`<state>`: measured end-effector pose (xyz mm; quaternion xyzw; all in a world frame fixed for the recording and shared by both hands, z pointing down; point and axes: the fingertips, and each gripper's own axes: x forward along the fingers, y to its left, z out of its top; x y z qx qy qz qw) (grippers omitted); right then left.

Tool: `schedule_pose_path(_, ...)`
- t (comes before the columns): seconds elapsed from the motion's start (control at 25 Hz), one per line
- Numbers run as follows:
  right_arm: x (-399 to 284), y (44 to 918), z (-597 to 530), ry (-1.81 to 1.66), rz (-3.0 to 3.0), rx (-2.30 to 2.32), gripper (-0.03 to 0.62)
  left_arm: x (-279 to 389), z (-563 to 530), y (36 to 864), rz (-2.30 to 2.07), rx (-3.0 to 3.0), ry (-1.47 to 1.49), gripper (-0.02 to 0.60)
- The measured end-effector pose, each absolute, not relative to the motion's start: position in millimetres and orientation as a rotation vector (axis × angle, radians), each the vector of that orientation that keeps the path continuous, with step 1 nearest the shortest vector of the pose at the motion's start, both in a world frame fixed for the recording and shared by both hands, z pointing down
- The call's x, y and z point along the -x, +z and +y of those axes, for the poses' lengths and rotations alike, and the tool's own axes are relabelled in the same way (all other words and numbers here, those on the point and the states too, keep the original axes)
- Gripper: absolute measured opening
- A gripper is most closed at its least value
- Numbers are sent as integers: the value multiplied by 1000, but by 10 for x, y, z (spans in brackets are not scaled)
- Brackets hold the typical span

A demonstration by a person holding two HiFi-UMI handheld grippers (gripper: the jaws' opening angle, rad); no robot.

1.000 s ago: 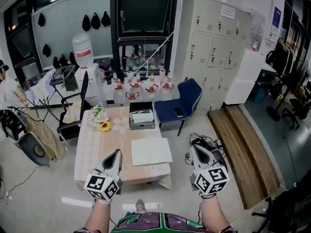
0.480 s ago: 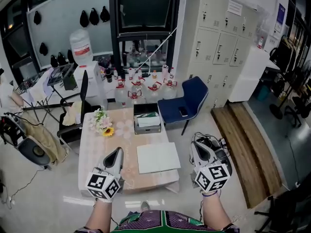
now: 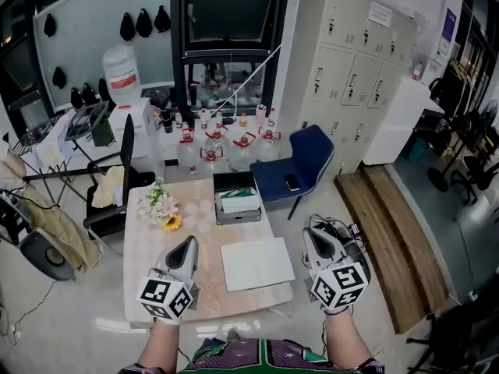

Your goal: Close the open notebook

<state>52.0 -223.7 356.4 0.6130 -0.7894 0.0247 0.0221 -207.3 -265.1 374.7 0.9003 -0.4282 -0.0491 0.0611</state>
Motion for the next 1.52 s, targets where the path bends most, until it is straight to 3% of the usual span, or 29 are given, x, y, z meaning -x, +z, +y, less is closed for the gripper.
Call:
schedule_pose_path(0.8, -997, 3601, -2792, 4, -2631, -1671, 7, 1455, -2790, 3778, -1464, -2648, -153, 15)
schedule_pose_path(0.96, -1044, 3628, -2812, 10, -2671, -1561, 101, 1277, -2730, 3749, -1480, -2653, -132, 15)
schedule_pose_path(1.52, -1227, 4557, -3050, 198, -2633, -1357, 101, 963, -2673, 3901, -1508, -2664, -50, 15)
